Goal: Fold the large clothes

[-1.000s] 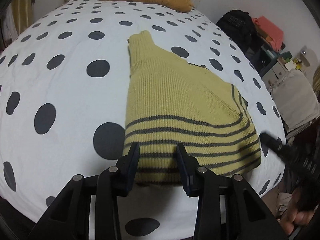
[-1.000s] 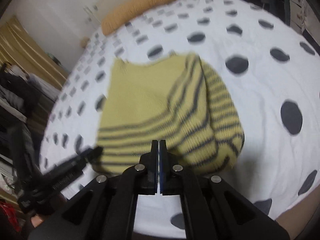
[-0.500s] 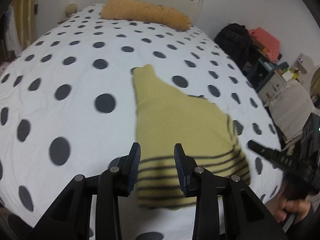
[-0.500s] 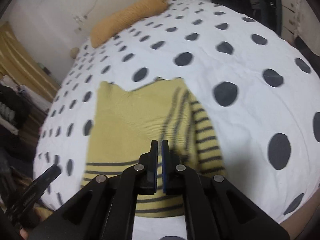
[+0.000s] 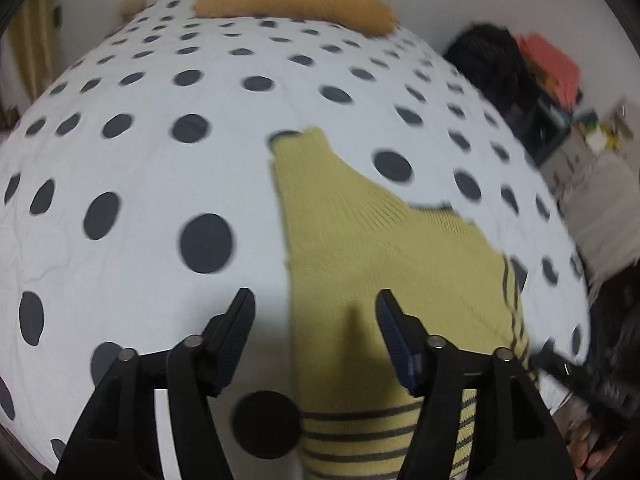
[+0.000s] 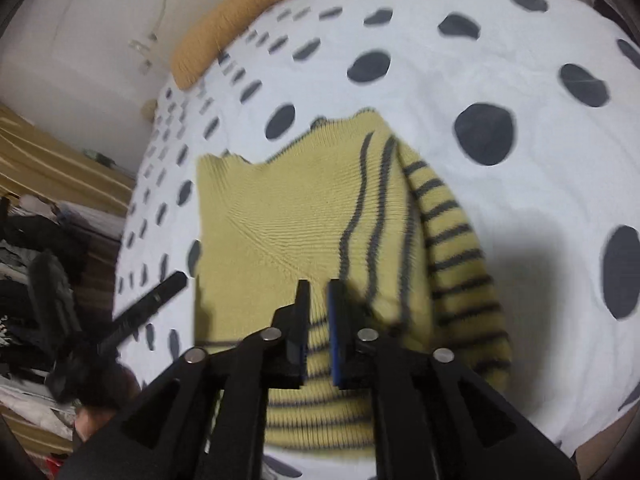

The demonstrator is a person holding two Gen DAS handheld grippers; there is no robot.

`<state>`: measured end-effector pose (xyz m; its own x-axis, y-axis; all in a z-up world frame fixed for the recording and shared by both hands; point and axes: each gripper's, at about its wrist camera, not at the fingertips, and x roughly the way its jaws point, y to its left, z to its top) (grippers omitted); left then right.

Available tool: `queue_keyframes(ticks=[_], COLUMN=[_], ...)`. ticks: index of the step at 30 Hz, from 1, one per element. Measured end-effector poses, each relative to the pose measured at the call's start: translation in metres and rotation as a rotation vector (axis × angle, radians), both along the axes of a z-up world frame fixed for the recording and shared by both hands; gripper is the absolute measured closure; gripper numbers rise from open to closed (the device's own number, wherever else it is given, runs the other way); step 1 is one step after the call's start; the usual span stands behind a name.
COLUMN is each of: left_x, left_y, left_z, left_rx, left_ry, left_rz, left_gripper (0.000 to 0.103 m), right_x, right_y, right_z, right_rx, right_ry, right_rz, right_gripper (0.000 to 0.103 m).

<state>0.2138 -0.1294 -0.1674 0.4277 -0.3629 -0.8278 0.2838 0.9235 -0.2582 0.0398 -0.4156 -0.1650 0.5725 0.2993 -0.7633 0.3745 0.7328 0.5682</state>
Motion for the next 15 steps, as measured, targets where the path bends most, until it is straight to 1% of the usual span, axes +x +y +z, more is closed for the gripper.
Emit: queue_keyframes(ticks=[1,2,3,4,6,8,9,12,13,15], left_x=[0.007,0.017,0.026,0.032,0.043,0.051,0.055,0.064,0.067,0.08], left_y=[0.014,0.03,0.045,0.054,0.065,0.058,0.052,0.021,0.011,-0.008], left_z=[-0.001,-0.006,-0.013,-0.019,-0.035,-0.051,-0.056,-0.068,-0.071,-0.082], left_rx=[-0.013,-0.019,-0.009,0.005,0.023,0.01,-0.012,-0.059,-0.064,-0.052], left_ry=[0.02,0.046,0.069,0.081,0.101,0.129,0.143,0.163,0.169,0.188], left_rz=[0.02,0.04,0.063,0.077,0.085,0.057,0.034,-0.037,-0.054,-0.069], left_gripper=[0.034,0.034,0.034,0.034,0.034,0.034,0.034,0.034,0.033,0.033], right_x=[-0.017,-0.04,-0.057,-0.075,-0.102,-0.118,-0.122,-0.117,-0.108,-0.09], right_y=[-0.006,-0.013,-0.019,-0.025,-0.035,-0.042,-0.044,-0.041,-0.037,-0.03], right_z=[0.004,0.003,0.001,-0.005,-0.021,-0.04,-0.052,-0.07,-0.075,-0.081], right_rx=[0.026,0.067,0.088,0.105,0.144,0.185,0.24,0.382,0.391,0.375], right_ry=[-0.008,-0.01,-0.01,-0.004,0.042,0.059,0.059,-0.01,-0.024,-0.017], right_rz=[-0.022,-0.056,-0.094,-0.122,-0.141,-0.17,-0.185,-0.19,-0.175,-0.152], right_gripper=[0.039,0.027,0.021,0.021,0.021,0.021,0.021,0.021,0.021,0.02])
